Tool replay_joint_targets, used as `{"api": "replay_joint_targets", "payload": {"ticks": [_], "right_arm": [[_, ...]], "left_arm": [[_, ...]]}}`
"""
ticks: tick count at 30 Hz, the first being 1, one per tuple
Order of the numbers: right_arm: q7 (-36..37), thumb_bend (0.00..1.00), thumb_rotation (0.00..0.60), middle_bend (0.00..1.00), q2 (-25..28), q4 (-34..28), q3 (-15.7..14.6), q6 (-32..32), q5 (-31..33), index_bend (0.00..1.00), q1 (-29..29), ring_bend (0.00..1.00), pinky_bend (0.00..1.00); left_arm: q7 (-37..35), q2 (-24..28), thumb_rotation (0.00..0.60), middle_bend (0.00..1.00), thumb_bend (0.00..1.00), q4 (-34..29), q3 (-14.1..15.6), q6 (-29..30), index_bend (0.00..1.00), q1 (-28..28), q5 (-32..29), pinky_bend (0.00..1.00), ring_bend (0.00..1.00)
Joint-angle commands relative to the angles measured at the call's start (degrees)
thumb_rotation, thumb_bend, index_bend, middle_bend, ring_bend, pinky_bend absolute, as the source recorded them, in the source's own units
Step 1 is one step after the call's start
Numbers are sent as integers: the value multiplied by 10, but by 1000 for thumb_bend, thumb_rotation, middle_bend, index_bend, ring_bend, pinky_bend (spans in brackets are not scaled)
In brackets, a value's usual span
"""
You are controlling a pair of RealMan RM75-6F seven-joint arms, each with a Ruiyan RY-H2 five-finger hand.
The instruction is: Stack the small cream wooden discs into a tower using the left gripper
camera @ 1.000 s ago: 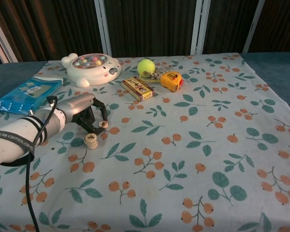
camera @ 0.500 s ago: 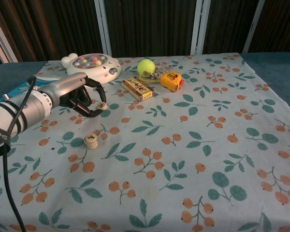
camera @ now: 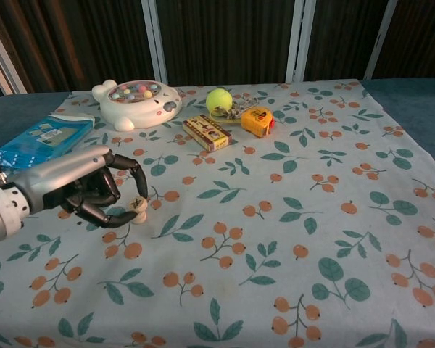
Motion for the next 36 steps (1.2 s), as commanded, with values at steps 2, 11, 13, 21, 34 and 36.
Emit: {"api": "replay_joint_targets", "payload": {"ticks": [2,11,13,21,34,36], "right_arm": [[7,115,600,0,4,-2,-1,3,-3,0,-1,0,0],[11,114,600,0,7,-2,0,7,-3,0,-4,0,0],[12,115,600,0,8,-2,-1,5,-4,0,-3,0,0],[14,115,600,0,10,-4,-2,3,-4,0,-3,0,0],[13,115,600,0,9,-3,-2,4,-5,0,-3,0,0],[13,115,600,0,9,-3,-2,4,-6,0,-3,0,0]], "left_arm": [[29,-42,600,1000,361,55,21,32,502,17,31,1000,1000],[34,-97,600,1000,360,135,16,52,490,31,41,1000,1000],[36,-104,600,1000,361,144,14,54,486,32,44,1000,1000],[36,-107,600,1000,361,157,10,56,486,36,53,1000,1000],[15,-72,600,1000,360,107,3,76,485,50,72,1000,1000],[10,-69,600,1000,360,105,-8,67,484,49,59,1000,1000]]}}
